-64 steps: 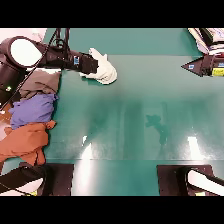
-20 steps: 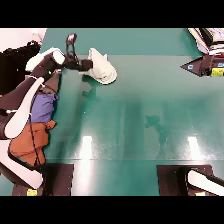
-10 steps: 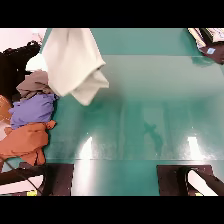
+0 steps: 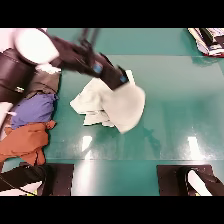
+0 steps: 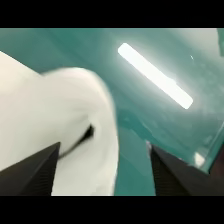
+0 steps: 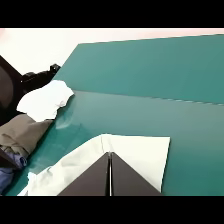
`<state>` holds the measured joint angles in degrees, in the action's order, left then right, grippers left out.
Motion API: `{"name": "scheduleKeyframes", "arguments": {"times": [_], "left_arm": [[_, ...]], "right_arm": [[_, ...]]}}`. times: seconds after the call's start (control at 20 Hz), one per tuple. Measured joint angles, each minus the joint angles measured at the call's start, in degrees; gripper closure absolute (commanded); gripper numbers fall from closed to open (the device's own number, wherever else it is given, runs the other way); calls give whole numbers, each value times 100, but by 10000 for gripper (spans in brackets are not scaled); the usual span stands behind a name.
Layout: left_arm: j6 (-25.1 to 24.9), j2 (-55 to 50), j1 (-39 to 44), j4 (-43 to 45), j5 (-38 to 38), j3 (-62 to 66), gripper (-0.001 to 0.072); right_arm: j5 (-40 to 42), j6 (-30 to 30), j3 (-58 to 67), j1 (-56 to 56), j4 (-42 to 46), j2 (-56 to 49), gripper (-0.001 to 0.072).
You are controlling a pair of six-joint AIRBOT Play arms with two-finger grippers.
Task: Fold the shirts.
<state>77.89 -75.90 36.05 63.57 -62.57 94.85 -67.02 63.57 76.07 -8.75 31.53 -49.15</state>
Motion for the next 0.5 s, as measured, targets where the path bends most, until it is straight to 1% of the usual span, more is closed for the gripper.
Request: {"name": "scheduleKeyframes", "arguments": {"times": [0.15,0.3,0.4,0.5], "left_arm": [[111,-48,-184,448,109,-151,89],[387,-63,-1025,986,-162,-256,90],[501,-70,-1705,1084,-284,-540,89],[568,-94,-2251,1003,-280,-1036,90]], "right_arm": [[-116,0,0,-2,4,20,695],[-192,0,0,-2,4,26,695],[-219,0,0,-2,15,26,695],[-245,2,0,-2,136,26,694]]}}
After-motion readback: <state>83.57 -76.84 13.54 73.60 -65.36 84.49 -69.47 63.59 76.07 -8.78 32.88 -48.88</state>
